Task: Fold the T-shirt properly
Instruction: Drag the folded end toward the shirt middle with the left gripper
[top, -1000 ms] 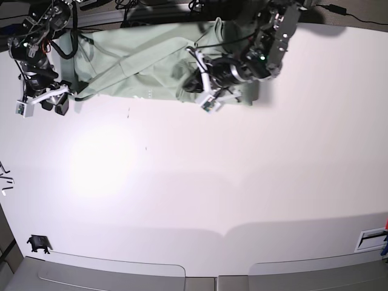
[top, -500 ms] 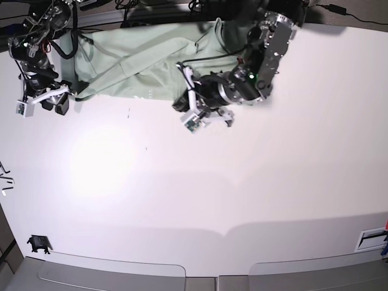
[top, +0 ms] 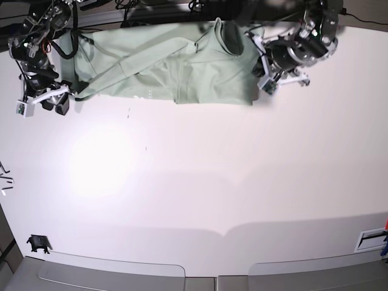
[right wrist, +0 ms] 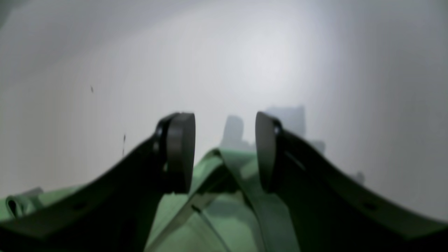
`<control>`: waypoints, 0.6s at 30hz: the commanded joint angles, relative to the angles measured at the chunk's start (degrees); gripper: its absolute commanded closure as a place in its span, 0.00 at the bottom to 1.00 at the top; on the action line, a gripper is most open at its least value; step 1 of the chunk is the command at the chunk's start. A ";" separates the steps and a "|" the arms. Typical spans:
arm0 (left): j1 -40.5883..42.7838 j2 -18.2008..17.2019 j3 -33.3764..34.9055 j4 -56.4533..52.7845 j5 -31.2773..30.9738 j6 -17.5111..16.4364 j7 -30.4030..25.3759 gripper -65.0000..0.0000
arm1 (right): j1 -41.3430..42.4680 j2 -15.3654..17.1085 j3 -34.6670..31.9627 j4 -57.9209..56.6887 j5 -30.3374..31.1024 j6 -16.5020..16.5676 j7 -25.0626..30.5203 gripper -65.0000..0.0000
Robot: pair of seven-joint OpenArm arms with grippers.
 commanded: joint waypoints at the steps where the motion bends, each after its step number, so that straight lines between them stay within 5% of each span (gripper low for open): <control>1: 1.20 -0.46 -0.07 1.22 -1.14 0.13 -0.33 1.00 | 0.46 0.96 0.28 0.85 0.90 0.04 1.07 0.60; 6: 5.11 -0.72 0.92 1.22 -5.77 0.04 -1.73 1.00 | 0.48 0.96 0.28 0.85 3.67 0.04 1.05 0.60; 18: 4.57 2.27 12.07 1.05 -3.80 -1.46 -5.27 1.00 | 0.48 0.96 0.28 0.85 3.67 0.04 1.20 0.60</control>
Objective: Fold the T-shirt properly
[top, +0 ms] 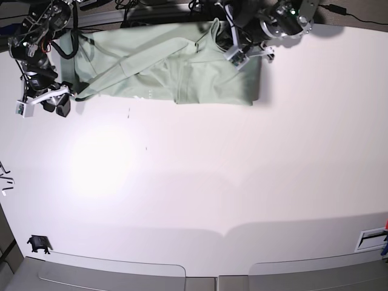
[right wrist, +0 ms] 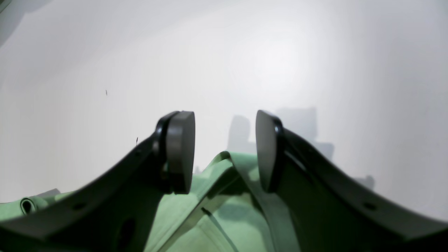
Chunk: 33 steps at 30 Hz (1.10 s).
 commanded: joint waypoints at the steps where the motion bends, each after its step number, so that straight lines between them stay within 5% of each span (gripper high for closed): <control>1: 0.17 -0.02 1.38 1.03 -1.01 -1.66 -1.70 1.00 | 0.48 0.94 0.24 0.85 0.66 0.04 1.27 0.60; 11: -1.90 -0.04 9.16 1.57 -0.72 -10.36 -5.16 1.00 | 0.48 0.94 0.24 0.85 0.63 0.04 1.33 0.60; 13: -2.27 -0.04 8.68 2.89 2.45 -10.27 -4.46 1.00 | 0.48 0.94 0.24 0.85 0.61 0.04 1.27 0.60; 17: -2.69 -0.33 6.08 6.54 11.54 -2.23 -3.72 1.00 | 0.46 0.94 0.24 0.85 0.59 0.04 1.29 0.60; 20: -2.69 -0.50 1.90 6.86 13.49 0.72 -3.93 1.00 | 0.48 0.94 0.24 0.85 0.61 0.04 1.31 0.60; 27: -2.69 -0.50 -8.76 4.26 8.57 0.68 -4.70 1.00 | 0.48 0.94 0.24 0.85 0.63 0.04 1.62 0.60; 33: -2.67 -0.26 -8.07 -2.10 3.32 -0.44 -4.74 1.00 | 0.50 0.94 0.24 0.85 0.63 0.04 1.64 0.60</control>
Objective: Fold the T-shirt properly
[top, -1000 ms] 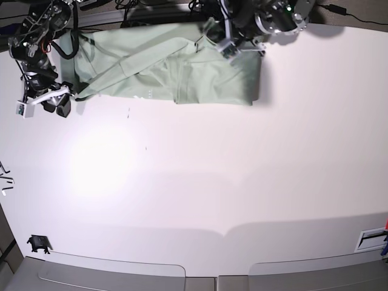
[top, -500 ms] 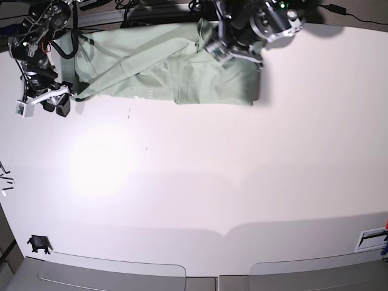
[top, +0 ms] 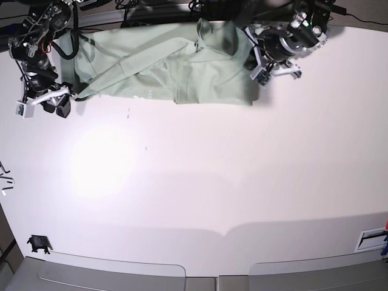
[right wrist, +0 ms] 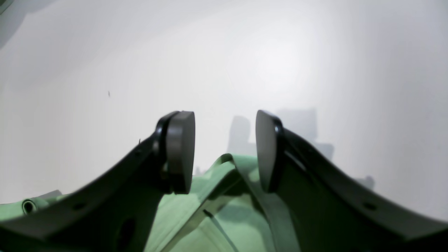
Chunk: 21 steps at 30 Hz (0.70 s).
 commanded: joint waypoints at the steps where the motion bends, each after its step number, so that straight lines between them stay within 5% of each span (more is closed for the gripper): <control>1: 0.13 0.31 0.57 0.44 -1.42 -0.92 -1.01 1.00 | 0.37 0.94 0.24 0.85 0.63 0.04 1.36 0.60; 12: -0.02 0.39 11.34 0.09 -1.31 -1.18 -1.01 1.00 | 0.35 0.94 0.24 0.85 0.63 0.04 1.33 0.60; 21: -1.01 0.35 16.83 2.84 -1.92 -9.25 -1.44 1.00 | 0.35 0.94 0.24 0.85 0.61 0.04 1.31 0.60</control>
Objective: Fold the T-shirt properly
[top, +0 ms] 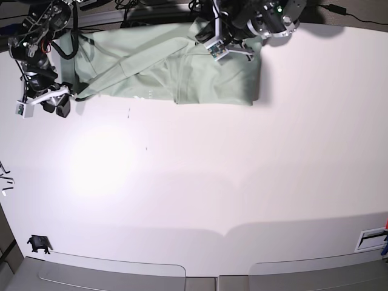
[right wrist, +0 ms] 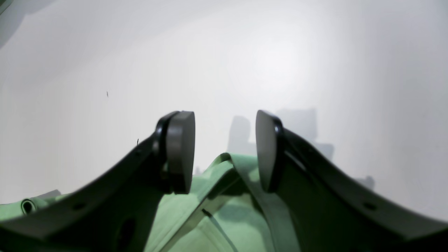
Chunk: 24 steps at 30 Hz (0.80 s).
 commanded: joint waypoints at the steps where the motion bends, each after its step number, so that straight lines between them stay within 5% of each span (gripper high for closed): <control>1: -0.13 -0.02 0.17 2.45 -1.25 -1.11 -1.03 1.00 | 0.37 0.96 0.24 0.85 0.61 0.04 1.31 0.60; 3: -1.09 -0.02 -0.04 4.70 0.02 -0.96 -0.98 1.00 | 0.37 0.96 0.24 0.85 0.63 0.04 1.31 0.60; 10: -3.67 -0.02 -4.68 5.29 9.73 10.40 -1.77 1.00 | 0.37 0.96 0.24 0.85 0.61 0.04 1.31 0.60; 24: -2.56 0.00 -2.56 0.72 3.61 8.59 0.57 1.00 | 0.37 0.96 0.24 0.85 0.61 0.04 1.31 0.60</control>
